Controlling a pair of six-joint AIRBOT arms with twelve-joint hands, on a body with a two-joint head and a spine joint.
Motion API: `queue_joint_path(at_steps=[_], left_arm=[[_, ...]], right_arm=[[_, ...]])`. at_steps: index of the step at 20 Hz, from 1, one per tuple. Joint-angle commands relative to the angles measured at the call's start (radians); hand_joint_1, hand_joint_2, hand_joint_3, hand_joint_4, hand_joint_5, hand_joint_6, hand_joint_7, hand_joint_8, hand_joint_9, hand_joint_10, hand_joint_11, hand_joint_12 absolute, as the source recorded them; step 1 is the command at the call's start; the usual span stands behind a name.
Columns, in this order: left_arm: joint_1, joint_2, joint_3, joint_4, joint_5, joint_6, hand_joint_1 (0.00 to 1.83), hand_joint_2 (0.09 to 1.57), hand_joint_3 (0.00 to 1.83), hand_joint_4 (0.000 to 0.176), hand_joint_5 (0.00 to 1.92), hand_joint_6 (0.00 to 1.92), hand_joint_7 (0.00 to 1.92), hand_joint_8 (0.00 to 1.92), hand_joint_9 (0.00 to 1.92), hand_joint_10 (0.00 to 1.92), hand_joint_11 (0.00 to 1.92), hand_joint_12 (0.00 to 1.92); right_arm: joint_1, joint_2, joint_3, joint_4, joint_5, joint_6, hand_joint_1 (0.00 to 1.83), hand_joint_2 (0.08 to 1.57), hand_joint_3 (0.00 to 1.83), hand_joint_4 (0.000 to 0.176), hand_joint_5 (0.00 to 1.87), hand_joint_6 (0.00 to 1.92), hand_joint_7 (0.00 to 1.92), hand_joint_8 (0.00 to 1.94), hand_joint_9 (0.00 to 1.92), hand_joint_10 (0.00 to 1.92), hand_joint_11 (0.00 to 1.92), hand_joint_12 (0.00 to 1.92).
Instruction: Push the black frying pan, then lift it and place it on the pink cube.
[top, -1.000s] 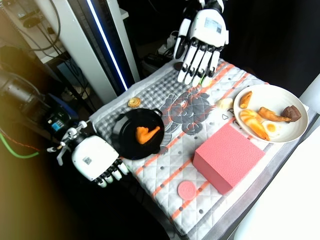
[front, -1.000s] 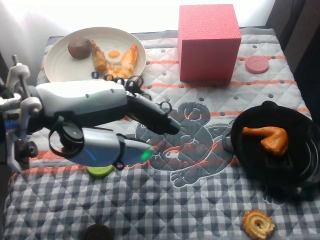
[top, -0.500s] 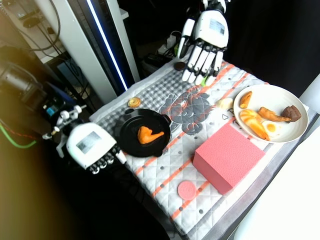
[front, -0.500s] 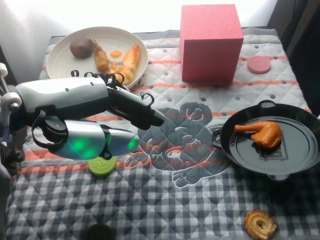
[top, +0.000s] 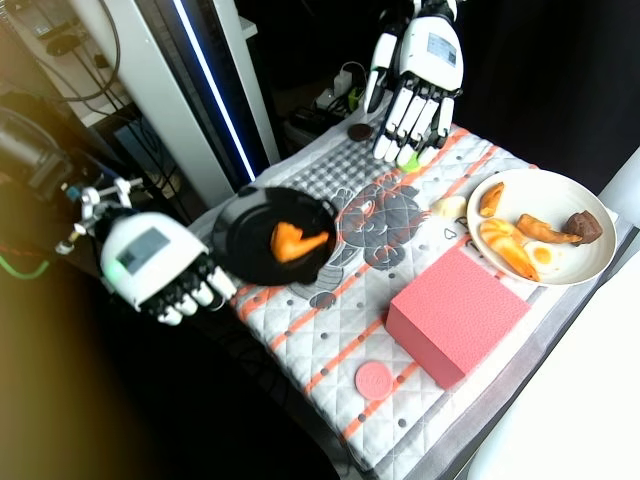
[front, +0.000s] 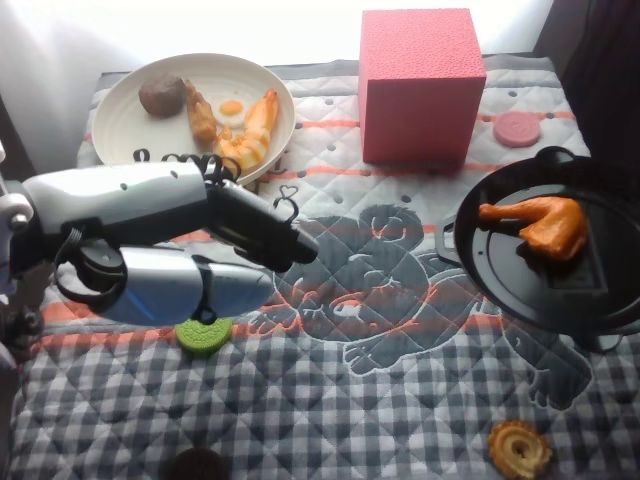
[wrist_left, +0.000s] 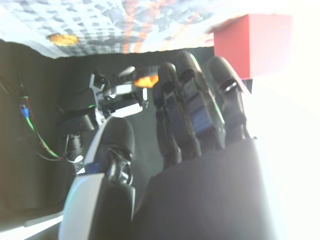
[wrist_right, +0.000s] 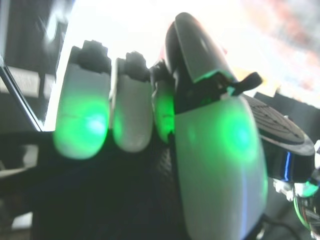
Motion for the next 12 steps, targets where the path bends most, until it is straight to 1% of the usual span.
queue_joint_path(at_steps=[1, 4, 5, 6, 7, 8, 9, 10, 12], left_arm=[[-0.007, 0.007, -0.003, -0.032, -0.113, -0.001, 0.34, 1.40, 0.00, 0.000, 0.57, 0.00, 0.68, 0.01, 0.60, 0.02, 0.00, 1.01], [-0.001, 0.008, -0.003, -0.040, -0.117, 0.001, 0.40, 1.39, 0.00, 0.000, 0.58, 0.01, 0.69, 0.01, 0.61, 0.02, 0.00, 0.98], [0.002, 0.011, -0.005, -0.040, -0.115, 0.001, 0.37, 1.40, 0.00, 0.000, 0.57, 0.00, 0.68, 0.00, 0.59, 0.01, 0.00, 0.92], [0.006, 0.015, -0.006, -0.042, -0.115, 0.001, 0.39, 1.40, 0.00, 0.000, 0.58, 0.00, 0.70, 0.01, 0.61, 0.02, 0.00, 0.96], [0.011, 0.019, -0.007, -0.046, -0.115, 0.001, 0.45, 1.37, 0.00, 0.000, 0.60, 0.01, 0.76, 0.02, 0.67, 0.03, 0.00, 1.06], [0.012, 0.020, -0.007, -0.048, -0.115, 0.001, 0.45, 1.37, 0.00, 0.000, 0.60, 0.01, 0.76, 0.02, 0.67, 0.03, 0.00, 1.06], [0.013, 0.020, -0.007, -0.048, -0.113, 0.001, 0.45, 1.38, 0.00, 0.000, 0.60, 0.01, 0.75, 0.01, 0.66, 0.03, 0.00, 1.08], [0.014, 0.021, -0.006, -0.050, -0.114, 0.001, 0.47, 1.38, 0.00, 0.000, 0.62, 0.01, 0.75, 0.01, 0.66, 0.02, 0.00, 1.08], [0.016, 0.021, -0.006, -0.052, -0.116, 0.001, 0.48, 1.38, 0.00, 0.000, 0.63, 0.02, 0.78, 0.02, 0.69, 0.04, 0.00, 1.12]], right_arm=[[0.022, 0.013, 0.005, -0.024, 0.128, 0.002, 1.39, 1.12, 0.42, 0.000, 1.36, 1.92, 1.60, 1.94, 1.71, 1.92, 1.71, 1.92], [0.054, 0.025, 0.018, -0.040, 0.123, 0.003, 1.39, 1.13, 0.43, 0.000, 1.33, 1.92, 1.58, 1.94, 1.71, 1.92, 1.73, 1.92], [0.072, 0.030, 0.026, -0.046, 0.118, 0.004, 1.38, 1.13, 0.44, 0.000, 1.35, 1.92, 1.61, 1.94, 1.73, 1.92, 1.74, 1.92], [0.097, 0.030, 0.036, -0.052, 0.106, 0.004, 1.38, 1.07, 0.56, 0.000, 1.38, 1.92, 1.64, 1.94, 1.75, 1.92, 1.76, 1.92], [0.119, 0.030, 0.050, -0.056, 0.089, 0.004, 1.37, 0.98, 0.77, 0.000, 1.43, 1.92, 1.67, 1.94, 1.76, 1.92, 1.77, 1.92], [0.140, 0.030, 0.061, -0.058, 0.071, 0.004, 1.37, 0.98, 0.77, 0.000, 1.43, 1.92, 1.67, 1.94, 1.76, 1.92, 1.77, 1.92], [0.166, 0.028, 0.078, -0.063, 0.044, 0.004, 1.39, 0.93, 0.85, 0.000, 1.44, 1.92, 1.69, 1.94, 1.77, 1.92, 1.78, 1.92], [0.202, 0.019, 0.104, -0.064, 0.002, 0.004, 1.42, 0.89, 0.88, 0.000, 1.45, 1.92, 1.66, 1.94, 1.74, 1.92, 1.75, 1.92], [0.259, -0.004, 0.145, -0.068, -0.056, 0.004, 1.45, 0.89, 0.88, 0.000, 1.44, 1.92, 1.63, 1.94, 1.71, 1.92, 1.72, 1.92]])
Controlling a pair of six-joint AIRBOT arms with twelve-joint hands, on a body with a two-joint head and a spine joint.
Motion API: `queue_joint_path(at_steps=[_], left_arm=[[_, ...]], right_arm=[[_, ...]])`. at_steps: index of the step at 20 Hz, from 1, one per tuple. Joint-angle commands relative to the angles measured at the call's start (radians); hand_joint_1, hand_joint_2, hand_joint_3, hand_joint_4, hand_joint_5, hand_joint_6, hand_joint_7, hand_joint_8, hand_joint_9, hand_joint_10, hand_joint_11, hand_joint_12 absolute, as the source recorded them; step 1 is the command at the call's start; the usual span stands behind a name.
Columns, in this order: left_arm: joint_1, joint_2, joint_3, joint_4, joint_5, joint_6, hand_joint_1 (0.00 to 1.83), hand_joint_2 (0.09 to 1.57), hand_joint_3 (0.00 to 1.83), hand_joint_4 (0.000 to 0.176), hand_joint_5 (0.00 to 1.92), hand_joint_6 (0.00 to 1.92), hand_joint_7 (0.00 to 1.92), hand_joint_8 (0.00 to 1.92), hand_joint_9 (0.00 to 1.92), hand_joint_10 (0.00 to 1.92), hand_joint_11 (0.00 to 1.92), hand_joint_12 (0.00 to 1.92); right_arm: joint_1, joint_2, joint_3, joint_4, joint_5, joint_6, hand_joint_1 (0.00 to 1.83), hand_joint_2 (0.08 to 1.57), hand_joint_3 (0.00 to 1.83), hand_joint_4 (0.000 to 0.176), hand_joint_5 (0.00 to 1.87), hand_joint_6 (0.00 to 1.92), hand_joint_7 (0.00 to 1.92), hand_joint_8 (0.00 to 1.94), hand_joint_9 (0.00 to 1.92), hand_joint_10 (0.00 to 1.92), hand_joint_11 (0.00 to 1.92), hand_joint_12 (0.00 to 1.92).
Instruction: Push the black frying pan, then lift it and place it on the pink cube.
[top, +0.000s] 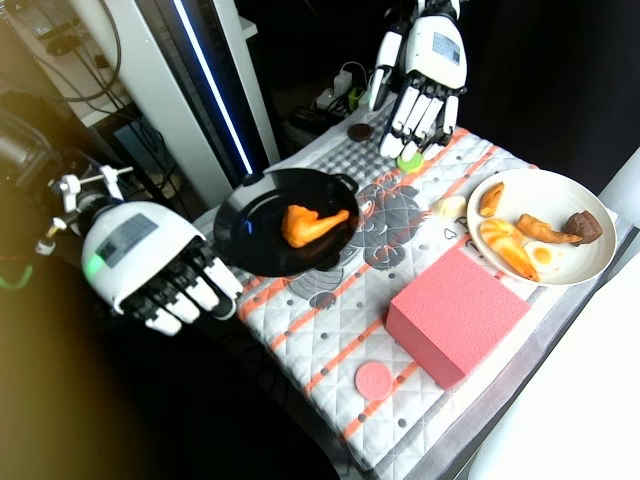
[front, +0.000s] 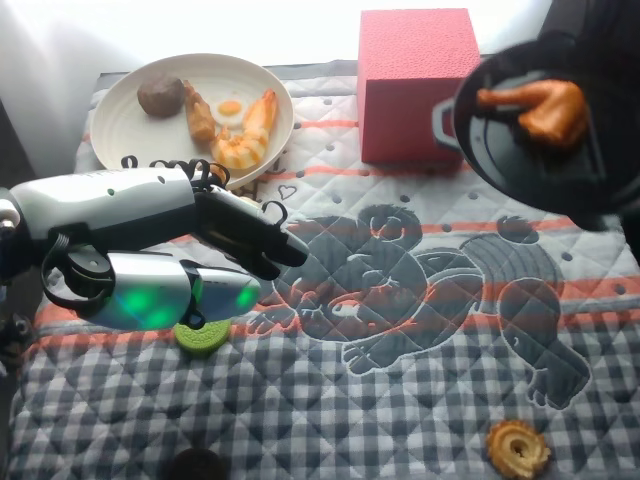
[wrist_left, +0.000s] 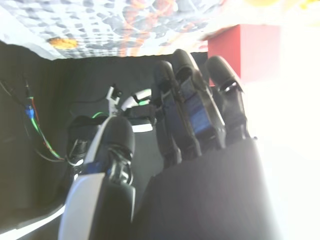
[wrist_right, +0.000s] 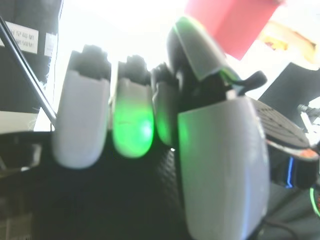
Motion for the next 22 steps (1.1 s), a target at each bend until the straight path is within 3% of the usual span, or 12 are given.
queue_joint_path(at_steps=[1, 2, 6, 7, 10, 12, 17, 18, 19, 20, 21, 22], left_arm=[[-0.005, 0.007, -0.003, -0.029, -0.104, -0.003, 0.48, 1.37, 0.00, 0.000, 0.62, 0.01, 0.77, 0.01, 0.69, 0.03, 0.00, 1.10], [-0.004, 0.007, -0.003, -0.029, -0.104, -0.003, 0.48, 1.37, 0.00, 0.000, 0.63, 0.01, 0.76, 0.01, 0.67, 0.03, 0.00, 1.12], [0.003, 0.012, -0.003, -0.040, -0.110, -0.003, 0.53, 1.36, 0.00, 0.000, 0.63, 0.01, 0.77, 0.01, 0.70, 0.03, 0.00, 1.19], [0.005, 0.013, -0.003, -0.041, -0.113, -0.003, 0.56, 1.35, 0.00, 0.000, 0.65, 0.01, 0.80, 0.01, 0.74, 0.04, 0.00, 1.32], [0.006, 0.014, -0.002, -0.041, -0.115, -0.002, 0.54, 1.36, 0.00, 0.000, 0.65, 0.01, 0.82, 0.02, 0.75, 0.05, 0.00, 1.34], [0.003, 0.012, -0.002, -0.041, -0.118, -0.002, 0.58, 1.35, 0.00, 0.000, 0.65, 0.01, 0.83, 0.02, 0.74, 0.05, 0.00, 1.25], [-0.003, 0.008, 0.002, -0.041, -0.120, -0.001, 0.57, 1.35, 0.00, 0.000, 0.65, 0.01, 0.82, 0.01, 0.72, 0.04, 0.00, 1.22], [-0.002, 0.006, 0.004, -0.039, -0.120, -0.001, 0.61, 1.33, 0.00, 0.000, 0.67, 0.02, 0.83, 0.01, 0.73, 0.04, 0.00, 1.24], [-0.002, 0.003, 0.006, -0.035, -0.117, -0.001, 0.61, 1.33, 0.00, 0.000, 0.67, 0.01, 0.83, 0.01, 0.74, 0.04, 0.00, 1.23], [-0.004, -0.002, 0.010, -0.029, -0.108, -0.001, 0.55, 1.34, 0.00, 0.000, 0.65, 0.00, 0.81, 0.00, 0.72, 0.03, 0.00, 1.23], [-0.007, -0.010, 0.015, -0.025, -0.105, -0.001, 0.52, 1.35, 0.01, 0.000, 0.64, 0.00, 0.79, 0.00, 0.71, 0.03, 0.00, 1.21], [-0.010, -0.015, 0.018, -0.022, -0.105, -0.001, 0.55, 1.35, 0.00, 0.000, 0.65, 0.00, 0.80, 0.00, 0.72, 0.03, 0.00, 1.23]], right_arm=[[0.047, -0.014, 0.034, -0.030, 0.044, 0.004, 1.49, 0.88, 0.87, 0.000, 1.43, 1.92, 1.62, 1.94, 1.70, 1.92, 1.72, 1.92], [0.082, -0.028, 0.059, -0.037, 0.005, 0.004, 1.42, 0.88, 0.82, 0.000, 1.41, 1.92, 1.59, 1.94, 1.68, 1.92, 1.70, 1.92], [0.239, -0.119, 0.211, -0.044, -0.203, 0.004, 1.42, 0.93, 0.74, 0.000, 1.37, 1.92, 1.58, 1.94, 1.68, 1.92, 1.69, 1.92], [0.266, -0.140, 0.243, -0.044, -0.245, 0.004, 1.34, 0.95, 0.73, 0.000, 1.35, 1.92, 1.55, 1.94, 1.64, 1.92, 1.66, 1.92], [0.349, -0.217, 0.352, -0.044, -0.354, 0.004, 1.42, 1.02, 0.59, 0.000, 1.34, 1.92, 1.53, 1.94, 1.64, 1.92, 1.67, 1.92], [0.407, -0.267, 0.424, -0.043, -0.441, 0.004, 1.40, 0.95, 0.70, 0.000, 1.40, 1.92, 1.52, 1.94, 1.62, 1.92, 1.66, 1.92], [0.469, -0.335, 0.524, -0.034, -0.524, 0.004, 1.40, 1.01, 0.59, 0.000, 1.38, 1.92, 1.52, 1.94, 1.60, 1.92, 1.64, 1.92], [0.482, -0.351, 0.545, -0.033, -0.541, 0.003, 1.41, 1.02, 0.54, 0.040, 1.35, 1.92, 1.51, 1.94, 1.60, 1.92, 1.64, 1.92], [0.492, -0.369, 0.569, -0.032, -0.558, 0.003, 1.41, 1.03, 0.51, 0.055, 1.34, 1.92, 1.50, 1.94, 1.59, 1.92, 1.63, 1.92], [0.499, -0.383, 0.590, -0.029, -0.577, 0.003, 1.41, 1.06, 0.44, 0.085, 1.32, 1.92, 1.48, 1.94, 1.58, 1.92, 1.62, 1.92], [0.501, -0.394, 0.604, -0.028, -0.587, 0.003, 1.41, 1.07, 0.43, 0.087, 1.35, 1.92, 1.51, 1.94, 1.60, 1.92, 1.64, 1.92], [0.501, -0.401, 0.613, -0.027, -0.593, 0.002, 1.43, 1.04, 0.46, 0.048, 1.37, 1.92, 1.53, 1.94, 1.61, 1.92, 1.65, 1.92]])
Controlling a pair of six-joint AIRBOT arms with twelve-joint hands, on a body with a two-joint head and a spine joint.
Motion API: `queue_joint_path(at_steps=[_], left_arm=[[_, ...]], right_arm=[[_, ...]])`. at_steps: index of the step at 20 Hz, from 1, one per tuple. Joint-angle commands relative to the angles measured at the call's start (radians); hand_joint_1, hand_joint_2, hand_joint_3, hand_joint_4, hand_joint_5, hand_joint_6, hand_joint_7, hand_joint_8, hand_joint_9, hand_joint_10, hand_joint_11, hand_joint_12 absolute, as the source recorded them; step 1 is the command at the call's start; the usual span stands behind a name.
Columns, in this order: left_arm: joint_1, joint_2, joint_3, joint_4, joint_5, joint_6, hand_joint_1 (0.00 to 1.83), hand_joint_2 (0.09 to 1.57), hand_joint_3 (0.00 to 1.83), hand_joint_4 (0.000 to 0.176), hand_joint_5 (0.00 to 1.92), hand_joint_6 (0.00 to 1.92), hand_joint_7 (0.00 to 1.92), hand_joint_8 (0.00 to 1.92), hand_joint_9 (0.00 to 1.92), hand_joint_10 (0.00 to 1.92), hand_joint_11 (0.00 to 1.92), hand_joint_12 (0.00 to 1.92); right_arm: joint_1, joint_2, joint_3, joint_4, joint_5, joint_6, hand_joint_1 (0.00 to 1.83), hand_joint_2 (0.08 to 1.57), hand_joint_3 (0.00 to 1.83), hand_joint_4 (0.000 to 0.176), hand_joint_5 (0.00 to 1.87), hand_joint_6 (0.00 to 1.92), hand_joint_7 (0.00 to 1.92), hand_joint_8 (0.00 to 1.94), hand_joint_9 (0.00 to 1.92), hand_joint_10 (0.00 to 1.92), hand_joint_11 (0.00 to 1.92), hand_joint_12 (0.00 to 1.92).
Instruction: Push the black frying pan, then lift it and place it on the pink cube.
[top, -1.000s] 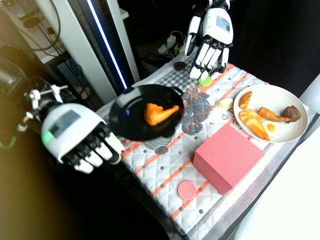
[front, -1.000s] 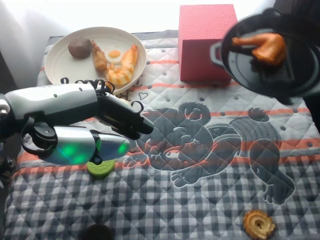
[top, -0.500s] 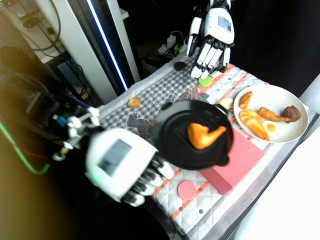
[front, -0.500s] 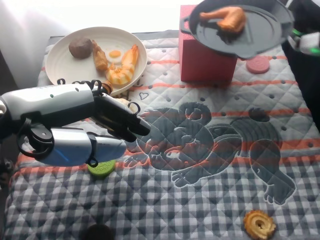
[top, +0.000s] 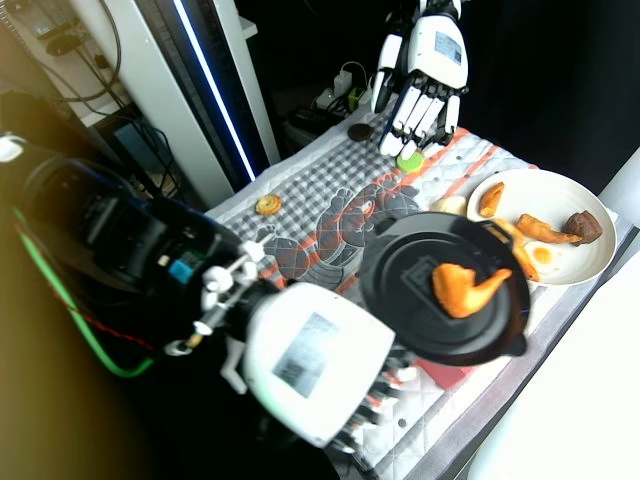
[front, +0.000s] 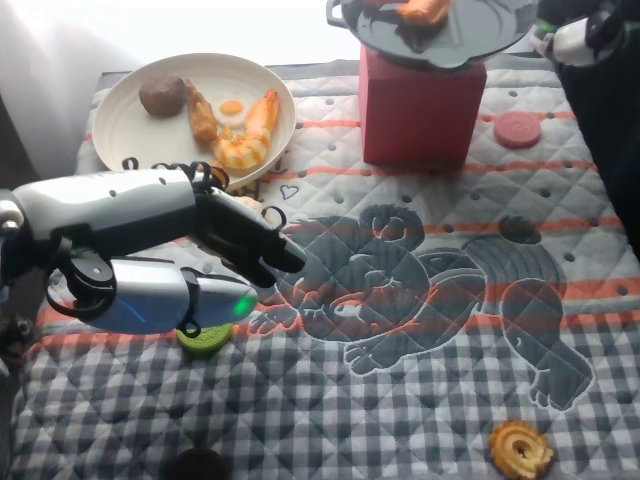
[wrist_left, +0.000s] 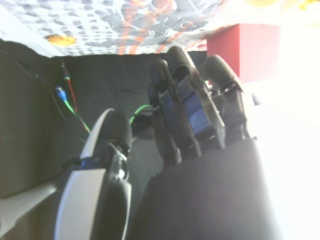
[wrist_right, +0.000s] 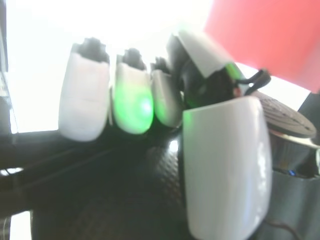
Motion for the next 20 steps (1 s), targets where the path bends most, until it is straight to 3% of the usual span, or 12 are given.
queue_joint_path(at_steps=[1, 2, 7, 8, 9, 10, 13, 16, 17, 18, 19, 20], left_arm=[[-0.016, 0.000, 0.002, -0.024, -0.103, -0.003, 0.57, 1.35, 0.00, 0.000, 0.65, 0.00, 0.81, 0.01, 0.73, 0.03, 0.00, 1.21], [-0.017, 0.000, 0.002, -0.024, -0.103, -0.003, 0.53, 1.36, 0.00, 0.000, 0.64, 0.00, 0.80, 0.00, 0.72, 0.03, 0.00, 1.19], [-0.015, -0.001, 0.003, -0.026, -0.108, -0.004, 0.52, 1.38, 0.00, 0.000, 0.64, 0.00, 0.78, 0.00, 0.70, 0.02, 0.00, 1.19], [-0.013, -0.002, 0.003, -0.028, -0.110, -0.005, 0.52, 1.38, 0.00, 0.000, 0.64, 0.00, 0.78, 0.00, 0.70, 0.01, 0.00, 1.19], [-0.012, -0.002, 0.003, -0.029, -0.111, -0.007, 0.49, 1.39, 0.01, 0.000, 0.63, 0.00, 0.76, 0.00, 0.68, 0.01, 0.00, 1.16], [-0.011, -0.002, 0.003, -0.030, -0.112, -0.007, 0.49, 1.38, 0.00, 0.000, 0.63, 0.00, 0.75, 0.00, 0.66, 0.00, 0.00, 1.11], [-0.009, 0.000, 0.002, -0.036, -0.116, -0.007, 0.46, 1.38, 0.00, 0.000, 0.61, 0.00, 0.74, 0.00, 0.64, 0.00, 0.00, 0.87], [-0.008, 0.000, 0.001, -0.037, -0.117, -0.007, 0.49, 1.37, 0.00, 0.000, 0.61, 0.00, 0.74, 0.00, 0.62, 0.00, 0.00, 0.79], [-0.007, 0.001, 0.001, -0.039, -0.117, -0.007, 0.47, 1.38, 0.00, 0.000, 0.59, 0.00, 0.73, 0.00, 0.60, 0.00, 0.00, 0.73], [-0.006, 0.001, 0.001, -0.040, -0.118, -0.007, 0.49, 1.37, 0.00, 0.000, 0.60, 0.00, 0.73, 0.00, 0.61, 0.00, 0.00, 0.73], [-0.005, 0.001, 0.000, -0.041, -0.119, -0.007, 0.51, 1.36, 0.00, 0.000, 0.61, 0.01, 0.75, 0.01, 0.63, 0.01, 0.00, 0.78], [-0.005, 0.001, 0.000, -0.042, -0.120, -0.007, 0.52, 1.36, 0.00, 0.000, 0.61, 0.01, 0.75, 0.01, 0.62, 0.01, 0.00, 0.77]], right_arm=[[0.013, -0.003, 0.012, -0.008, 0.086, 0.000, 1.44, 1.04, 0.48, 0.030, 1.39, 1.92, 1.56, 1.94, 1.64, 1.92, 1.67, 1.92], [0.013, -0.013, 0.023, -0.006, 0.077, 0.000, 1.42, 1.08, 0.40, 0.000, 1.37, 1.92, 1.54, 1.94, 1.61, 1.92, 1.64, 1.92], [0.013, -0.023, 0.036, 0.009, 0.051, -0.016, 1.14, 1.22, 0.12, 0.000, 1.05, 1.92, 1.23, 1.94, 1.36, 1.92, 1.43, 1.92], [0.013, -0.023, 0.033, 0.033, 0.047, -0.051, 0.92, 1.15, 0.47, 0.000, 0.66, 1.84, 1.02, 1.94, 1.19, 1.92, 1.29, 1.92], [0.013, -0.023, 0.031, 0.054, 0.041, -0.089, 0.89, 1.12, 0.53, 0.000, 0.61, 1.78, 0.90, 1.94, 1.09, 1.92, 1.19, 1.92], [0.012, -0.023, 0.027, 0.068, 0.037, -0.116, 1.04, 1.08, 0.55, 0.008, 0.58, 1.73, 0.74, 1.72, 0.93, 1.92, 1.03, 1.92], [0.005, -0.021, 0.016, 0.070, 0.033, -0.119, 1.04, 1.35, 0.06, 0.000, 0.47, 1.67, 0.62, 1.72, 0.68, 1.92, 0.79, 1.92], [-0.013, -0.005, 0.000, 0.070, 0.032, -0.121, 0.96, 1.44, 0.01, 0.018, 0.38, 1.86, 0.50, 1.74, 0.44, 1.84, 0.58, 1.92], [-0.015, -0.003, -0.003, 0.071, 0.032, -0.121, 0.78, 1.45, 0.00, 0.029, 0.40, 1.83, 0.31, 1.51, 0.37, 1.80, 0.49, 1.92], [-0.019, 0.000, -0.006, 0.073, 0.032, -0.121, 0.67, 1.47, 0.00, 0.073, 0.38, 1.86, 0.23, 1.40, 0.27, 1.69, 0.36, 1.92], [-0.025, 0.007, -0.013, 0.076, 0.033, -0.123, 0.67, 1.41, 0.00, 0.000, 0.09, 1.49, 0.18, 1.29, 0.20, 1.55, 0.23, 1.89], [-0.028, 0.015, -0.025, 0.077, 0.033, -0.135, 0.67, 1.38, 0.00, 0.000, 0.03, 1.32, 0.16, 1.20, 0.18, 1.46, 0.17, 1.85]])
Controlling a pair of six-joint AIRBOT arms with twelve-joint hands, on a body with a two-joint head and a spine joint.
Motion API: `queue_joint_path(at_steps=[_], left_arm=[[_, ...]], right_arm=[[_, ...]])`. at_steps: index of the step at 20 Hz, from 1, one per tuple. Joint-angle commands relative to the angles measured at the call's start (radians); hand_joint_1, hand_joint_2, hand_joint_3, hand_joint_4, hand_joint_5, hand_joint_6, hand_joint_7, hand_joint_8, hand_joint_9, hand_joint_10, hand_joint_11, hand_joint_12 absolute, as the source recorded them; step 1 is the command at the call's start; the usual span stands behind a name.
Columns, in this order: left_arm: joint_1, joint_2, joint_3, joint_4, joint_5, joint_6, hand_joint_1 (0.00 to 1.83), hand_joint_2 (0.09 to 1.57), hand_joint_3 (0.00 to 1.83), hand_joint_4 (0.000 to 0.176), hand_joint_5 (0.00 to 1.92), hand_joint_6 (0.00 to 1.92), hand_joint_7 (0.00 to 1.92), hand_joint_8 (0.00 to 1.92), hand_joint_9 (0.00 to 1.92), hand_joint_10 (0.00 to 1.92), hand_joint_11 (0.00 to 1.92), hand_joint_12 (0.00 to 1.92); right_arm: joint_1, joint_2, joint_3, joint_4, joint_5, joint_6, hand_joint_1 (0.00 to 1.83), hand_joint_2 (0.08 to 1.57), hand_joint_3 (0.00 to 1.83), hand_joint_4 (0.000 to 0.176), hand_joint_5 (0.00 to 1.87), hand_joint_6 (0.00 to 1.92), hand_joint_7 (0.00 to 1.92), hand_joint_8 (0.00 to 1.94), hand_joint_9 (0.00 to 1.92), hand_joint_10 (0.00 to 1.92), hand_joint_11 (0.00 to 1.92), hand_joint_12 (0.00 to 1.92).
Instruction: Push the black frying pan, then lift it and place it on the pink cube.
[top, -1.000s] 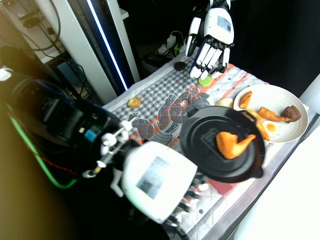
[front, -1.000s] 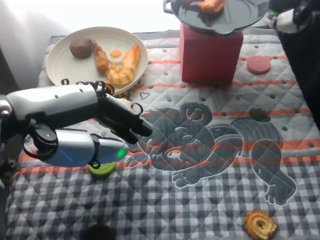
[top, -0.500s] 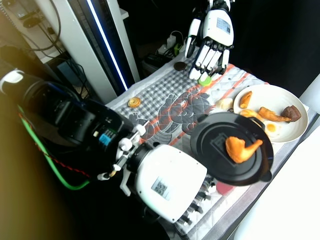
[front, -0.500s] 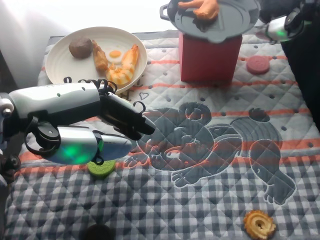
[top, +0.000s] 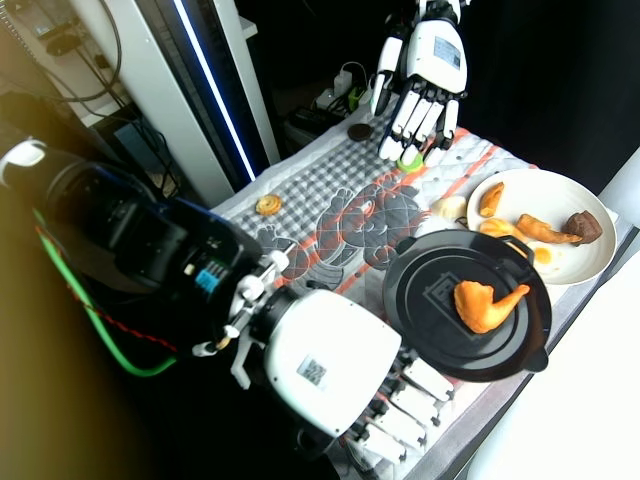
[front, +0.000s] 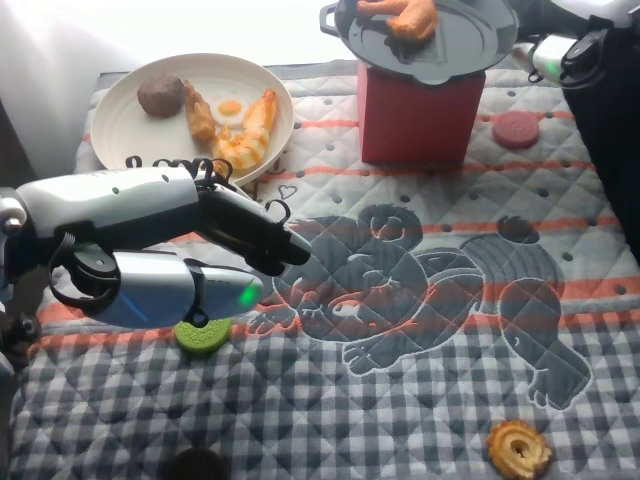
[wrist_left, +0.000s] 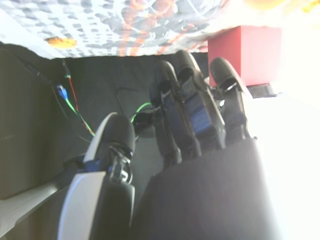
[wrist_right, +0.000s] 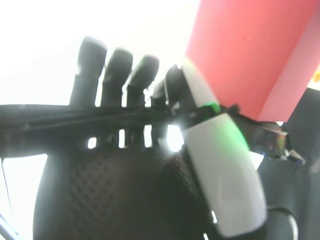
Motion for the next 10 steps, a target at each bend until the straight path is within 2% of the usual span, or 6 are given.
queue_joint_path(at_steps=[1, 3, 5, 7, 8, 10], left_arm=[[-0.008, 0.004, -0.001, -0.027, -0.110, -0.006, 0.50, 1.36, 0.00, 0.000, 0.61, 0.00, 0.74, 0.00, 0.61, 0.00, 0.00, 0.75], [-0.005, 0.005, -0.002, -0.030, -0.112, -0.006, 0.49, 1.36, 0.00, 0.000, 0.61, 0.00, 0.74, 0.00, 0.62, 0.00, 0.00, 0.74], [-0.004, 0.005, -0.002, -0.032, -0.113, -0.006, 0.47, 1.37, 0.00, 0.000, 0.60, 0.00, 0.73, 0.00, 0.60, 0.00, 0.00, 0.70], [-0.002, 0.006, -0.003, -0.035, -0.113, -0.006, 0.46, 1.37, 0.00, 0.000, 0.60, 0.00, 0.75, 0.01, 0.61, 0.01, 0.00, 0.72], [-0.001, 0.006, -0.003, -0.036, -0.114, -0.006, 0.45, 1.37, 0.00, 0.000, 0.59, 0.00, 0.75, 0.00, 0.61, 0.00, 0.00, 0.71], [-0.001, 0.006, -0.004, -0.038, -0.115, -0.006, 0.46, 1.37, 0.00, 0.000, 0.59, 0.00, 0.74, 0.00, 0.63, 0.01, 0.00, 0.76]], right_arm=[[-0.001, 0.007, -0.007, -0.009, 0.104, -0.017, 0.67, 1.36, 0.00, 0.000, 0.01, 1.20, 0.15, 1.07, 0.14, 1.36, 0.03, 1.82], [-0.003, 0.018, -0.027, -0.002, 0.111, -0.040, 0.59, 1.34, 0.00, 0.021, 0.00, 0.61, 0.11, 0.66, 0.05, 1.09, 0.00, 1.57], [-0.004, 0.039, -0.057, -0.002, 0.124, -0.062, 0.61, 1.34, 0.00, 0.000, 0.00, 0.16, 0.05, 0.24, 0.00, 0.55, 0.00, 1.17], [-0.004, 0.058, -0.080, -0.003, 0.134, -0.073, 0.63, 1.31, 0.00, 0.000, 0.00, 0.01, 0.00, 0.01, 0.00, 0.04, 0.00, 0.61], [-0.006, 0.079, -0.100, -0.003, 0.146, -0.077, 0.64, 1.27, 0.00, 0.016, 0.00, 0.00, 0.00, 0.00, 0.00, 0.01, 0.00, 0.42], [-0.013, 0.123, -0.149, -0.008, 0.176, -0.086, 0.66, 1.22, 0.00, 0.083, 0.00, 0.00, 0.00, 0.00, 0.00, 0.00, 0.00, 0.02]])
